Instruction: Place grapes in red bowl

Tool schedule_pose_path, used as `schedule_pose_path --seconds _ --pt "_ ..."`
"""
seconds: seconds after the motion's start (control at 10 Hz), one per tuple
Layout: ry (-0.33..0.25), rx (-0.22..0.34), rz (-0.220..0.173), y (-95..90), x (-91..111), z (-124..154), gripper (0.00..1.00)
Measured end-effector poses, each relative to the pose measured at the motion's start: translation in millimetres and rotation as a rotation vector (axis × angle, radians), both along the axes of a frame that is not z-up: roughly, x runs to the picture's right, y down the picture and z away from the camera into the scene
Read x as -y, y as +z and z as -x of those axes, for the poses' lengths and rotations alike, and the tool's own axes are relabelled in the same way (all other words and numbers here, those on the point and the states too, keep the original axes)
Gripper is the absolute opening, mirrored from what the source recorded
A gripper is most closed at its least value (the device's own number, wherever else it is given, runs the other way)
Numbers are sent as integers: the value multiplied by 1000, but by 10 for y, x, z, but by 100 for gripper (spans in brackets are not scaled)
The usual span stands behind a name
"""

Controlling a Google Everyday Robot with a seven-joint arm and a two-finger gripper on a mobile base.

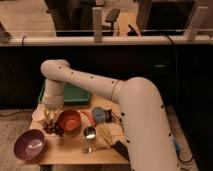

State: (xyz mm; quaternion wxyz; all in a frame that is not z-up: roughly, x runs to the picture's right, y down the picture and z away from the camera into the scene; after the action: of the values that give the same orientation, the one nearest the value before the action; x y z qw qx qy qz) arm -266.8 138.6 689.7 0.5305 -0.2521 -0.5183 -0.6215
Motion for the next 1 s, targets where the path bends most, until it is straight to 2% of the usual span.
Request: schedule_pose_path --seconds 0.4,1.0 --pt "-5 -35 2 2 140 -181 0" --pt "19 -105 -12 137 271 -561 0"
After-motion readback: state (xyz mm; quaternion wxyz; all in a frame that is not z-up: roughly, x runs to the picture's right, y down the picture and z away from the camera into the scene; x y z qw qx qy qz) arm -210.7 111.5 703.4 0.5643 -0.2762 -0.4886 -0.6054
